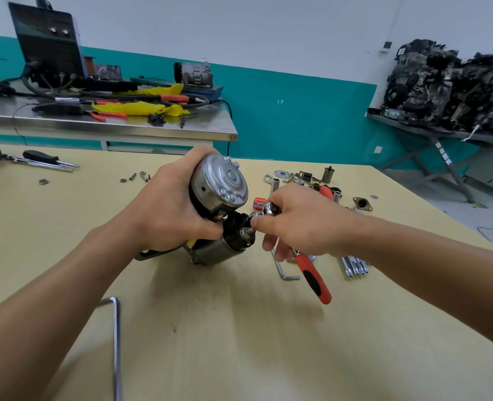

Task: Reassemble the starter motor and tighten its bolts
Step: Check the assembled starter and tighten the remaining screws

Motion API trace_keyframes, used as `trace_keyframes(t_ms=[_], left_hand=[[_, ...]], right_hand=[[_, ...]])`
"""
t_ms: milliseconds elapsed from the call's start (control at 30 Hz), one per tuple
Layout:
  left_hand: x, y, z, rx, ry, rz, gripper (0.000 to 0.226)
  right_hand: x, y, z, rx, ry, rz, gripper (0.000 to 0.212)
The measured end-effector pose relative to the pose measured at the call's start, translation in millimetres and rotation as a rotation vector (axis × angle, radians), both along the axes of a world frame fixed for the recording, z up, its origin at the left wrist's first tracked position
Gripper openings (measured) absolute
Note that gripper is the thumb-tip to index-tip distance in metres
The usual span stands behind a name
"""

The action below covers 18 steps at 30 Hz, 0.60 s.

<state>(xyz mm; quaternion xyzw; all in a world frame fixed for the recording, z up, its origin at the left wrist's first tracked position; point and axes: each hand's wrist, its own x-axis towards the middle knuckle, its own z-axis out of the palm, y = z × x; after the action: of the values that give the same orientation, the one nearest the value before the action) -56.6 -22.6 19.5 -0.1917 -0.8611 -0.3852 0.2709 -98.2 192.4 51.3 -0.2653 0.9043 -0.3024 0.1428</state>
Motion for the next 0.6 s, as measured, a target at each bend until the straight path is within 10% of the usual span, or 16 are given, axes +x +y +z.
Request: trace_keyframes(t_ms=[400, 600], left_hand=[[2, -11, 2, -0.043, 0.004, -0.104, 0.081], [4, -6, -1, -0.014, 0.028, -0.055, 0.078]], right_hand=[[-19, 12, -8, 0.217, 1.015, 0.67, 0.032], [-24, 13, -25, 0.138, 0.797, 0.5, 0.031]])
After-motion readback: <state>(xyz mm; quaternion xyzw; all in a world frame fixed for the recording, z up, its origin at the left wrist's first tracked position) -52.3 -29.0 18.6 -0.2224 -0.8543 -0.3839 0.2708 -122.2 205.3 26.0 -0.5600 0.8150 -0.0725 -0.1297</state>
